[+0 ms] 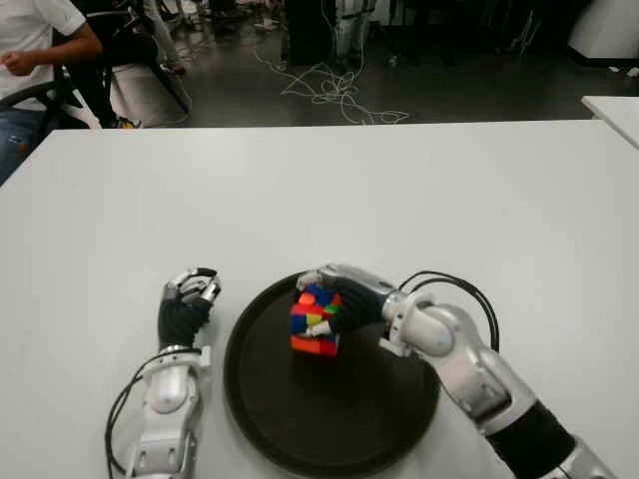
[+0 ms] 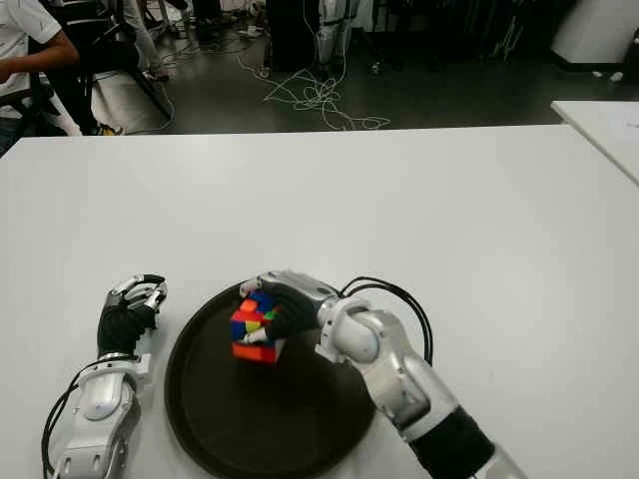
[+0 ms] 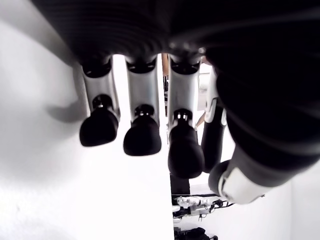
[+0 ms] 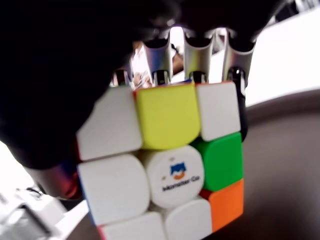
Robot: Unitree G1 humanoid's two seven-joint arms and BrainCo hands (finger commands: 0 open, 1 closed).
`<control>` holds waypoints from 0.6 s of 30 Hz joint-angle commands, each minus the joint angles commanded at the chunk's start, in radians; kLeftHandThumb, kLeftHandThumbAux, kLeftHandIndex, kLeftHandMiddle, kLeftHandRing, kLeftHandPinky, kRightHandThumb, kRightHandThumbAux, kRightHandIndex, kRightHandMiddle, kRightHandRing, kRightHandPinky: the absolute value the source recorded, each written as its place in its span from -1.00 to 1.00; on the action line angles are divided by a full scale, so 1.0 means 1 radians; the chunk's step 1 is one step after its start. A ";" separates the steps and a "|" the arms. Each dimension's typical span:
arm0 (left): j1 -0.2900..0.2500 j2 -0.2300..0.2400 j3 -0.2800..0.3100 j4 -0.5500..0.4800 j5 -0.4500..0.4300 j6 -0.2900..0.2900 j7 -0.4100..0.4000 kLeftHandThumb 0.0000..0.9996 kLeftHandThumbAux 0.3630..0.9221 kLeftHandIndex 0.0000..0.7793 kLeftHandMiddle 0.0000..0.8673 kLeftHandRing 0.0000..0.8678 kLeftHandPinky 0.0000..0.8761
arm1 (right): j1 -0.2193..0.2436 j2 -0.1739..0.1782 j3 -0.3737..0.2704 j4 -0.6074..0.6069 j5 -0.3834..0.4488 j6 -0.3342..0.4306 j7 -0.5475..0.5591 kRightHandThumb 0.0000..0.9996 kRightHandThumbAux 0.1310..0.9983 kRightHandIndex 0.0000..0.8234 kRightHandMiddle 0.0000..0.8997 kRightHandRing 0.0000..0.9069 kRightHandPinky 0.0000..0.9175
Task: Pick up the Rubik's Cube and put it in the plate
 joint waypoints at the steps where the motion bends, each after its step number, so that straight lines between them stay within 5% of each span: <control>1: 0.000 0.000 0.000 0.000 0.001 -0.001 0.001 0.42 0.22 0.13 0.82 0.82 0.76 | -0.005 -0.004 0.000 -0.005 0.005 0.008 0.017 -0.95 0.67 -0.89 -0.71 -0.71 -0.74; 18: 0.005 -0.007 -0.002 -0.013 0.011 0.011 0.015 0.42 0.22 0.14 0.82 0.83 0.77 | -0.034 -0.027 0.012 0.017 0.018 0.018 0.063 -1.00 0.68 -1.00 -0.87 -0.92 -0.92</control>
